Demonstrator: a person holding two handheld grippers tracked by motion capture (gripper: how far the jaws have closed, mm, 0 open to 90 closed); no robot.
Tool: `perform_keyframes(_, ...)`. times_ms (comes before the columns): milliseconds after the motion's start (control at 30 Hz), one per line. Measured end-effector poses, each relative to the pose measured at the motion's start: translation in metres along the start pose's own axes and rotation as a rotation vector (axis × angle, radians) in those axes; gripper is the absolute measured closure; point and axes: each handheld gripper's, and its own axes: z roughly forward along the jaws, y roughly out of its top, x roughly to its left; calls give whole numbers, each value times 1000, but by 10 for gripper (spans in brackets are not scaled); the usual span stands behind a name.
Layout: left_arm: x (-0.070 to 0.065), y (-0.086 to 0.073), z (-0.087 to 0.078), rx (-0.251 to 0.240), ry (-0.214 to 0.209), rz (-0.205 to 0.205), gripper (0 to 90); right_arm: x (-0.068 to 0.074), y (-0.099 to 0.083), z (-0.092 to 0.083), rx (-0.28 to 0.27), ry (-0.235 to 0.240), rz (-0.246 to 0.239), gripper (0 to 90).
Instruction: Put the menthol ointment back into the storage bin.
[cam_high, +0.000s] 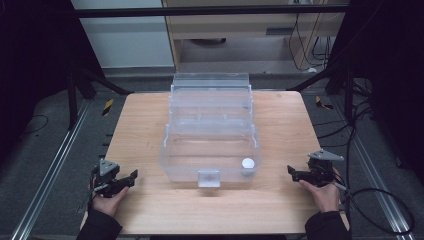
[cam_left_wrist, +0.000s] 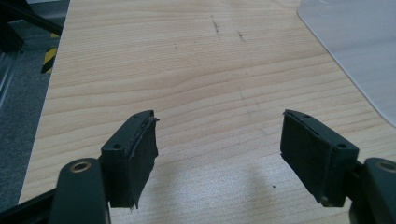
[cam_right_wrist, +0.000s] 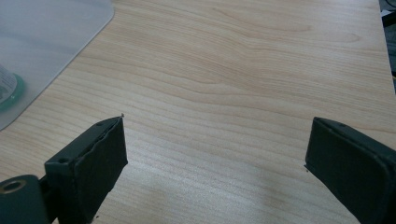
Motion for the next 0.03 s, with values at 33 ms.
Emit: perform_keyframes(33,0,0,0,0,0,0,266,0,0,0,0,0,0,55)
